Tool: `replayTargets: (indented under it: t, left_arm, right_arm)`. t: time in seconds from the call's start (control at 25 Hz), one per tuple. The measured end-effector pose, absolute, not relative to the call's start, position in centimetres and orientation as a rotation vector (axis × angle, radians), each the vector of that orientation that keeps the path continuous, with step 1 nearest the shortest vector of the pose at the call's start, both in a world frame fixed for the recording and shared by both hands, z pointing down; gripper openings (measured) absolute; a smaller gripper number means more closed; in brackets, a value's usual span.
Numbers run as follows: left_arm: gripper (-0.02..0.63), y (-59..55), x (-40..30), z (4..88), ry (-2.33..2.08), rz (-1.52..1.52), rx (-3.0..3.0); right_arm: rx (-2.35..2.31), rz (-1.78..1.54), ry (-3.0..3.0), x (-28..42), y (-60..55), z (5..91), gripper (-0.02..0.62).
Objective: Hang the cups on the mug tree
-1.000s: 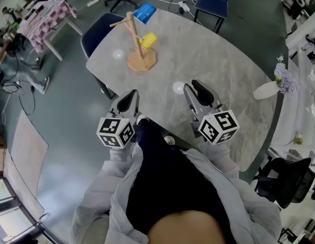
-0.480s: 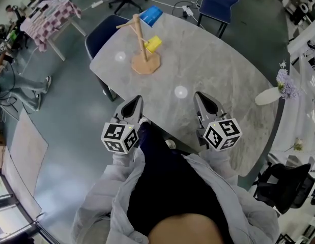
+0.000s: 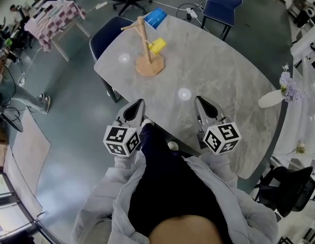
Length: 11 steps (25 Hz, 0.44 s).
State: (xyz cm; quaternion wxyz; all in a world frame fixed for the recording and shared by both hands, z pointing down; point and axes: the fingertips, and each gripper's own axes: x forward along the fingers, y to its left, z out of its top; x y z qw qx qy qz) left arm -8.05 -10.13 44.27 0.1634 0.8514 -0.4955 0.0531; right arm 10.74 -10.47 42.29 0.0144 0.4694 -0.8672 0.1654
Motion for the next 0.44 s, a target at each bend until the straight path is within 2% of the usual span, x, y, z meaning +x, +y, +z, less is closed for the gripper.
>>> replayTargets:
  t: [0.44]
  left_arm:
    - [0.006,-9.79,-7.77,44.42,-1.402,0.163,2.427]
  right_arm:
    - [1.463,0.552,-2.708,10.70,-10.26,42.33,0.014]
